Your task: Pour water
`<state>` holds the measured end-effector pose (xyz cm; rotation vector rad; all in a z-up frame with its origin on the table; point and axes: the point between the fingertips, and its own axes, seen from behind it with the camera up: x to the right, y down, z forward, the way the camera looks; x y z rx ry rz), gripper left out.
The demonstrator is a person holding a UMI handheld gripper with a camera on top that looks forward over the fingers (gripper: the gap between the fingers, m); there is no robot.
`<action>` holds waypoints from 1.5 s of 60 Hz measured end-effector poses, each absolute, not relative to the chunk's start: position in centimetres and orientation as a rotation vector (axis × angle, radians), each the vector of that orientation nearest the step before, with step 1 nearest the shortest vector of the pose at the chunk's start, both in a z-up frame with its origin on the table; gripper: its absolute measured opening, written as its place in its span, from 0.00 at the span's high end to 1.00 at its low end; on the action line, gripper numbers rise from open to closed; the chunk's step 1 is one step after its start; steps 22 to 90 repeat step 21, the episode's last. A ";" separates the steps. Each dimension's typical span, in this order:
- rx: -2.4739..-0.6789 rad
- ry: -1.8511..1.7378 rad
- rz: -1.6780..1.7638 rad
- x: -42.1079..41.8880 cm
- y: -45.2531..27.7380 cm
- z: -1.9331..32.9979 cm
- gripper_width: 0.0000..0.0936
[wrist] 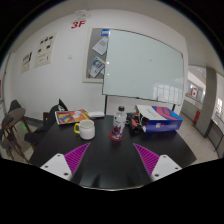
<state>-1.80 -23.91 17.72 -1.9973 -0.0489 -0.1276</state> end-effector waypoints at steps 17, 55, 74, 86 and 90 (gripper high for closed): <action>-2.002 -0.013 -0.137 -2.8 -29.5 18.6 0.10; -2.002 -0.013 -0.141 -2.8 -29.9 18.8 0.10; -2.002 -0.013 -0.141 -2.8 -29.9 18.8 0.10; -2.002 -0.013 -0.141 -2.8 -29.9 18.8 0.10; -2.002 -0.013 -0.141 -2.8 -29.9 18.8 0.10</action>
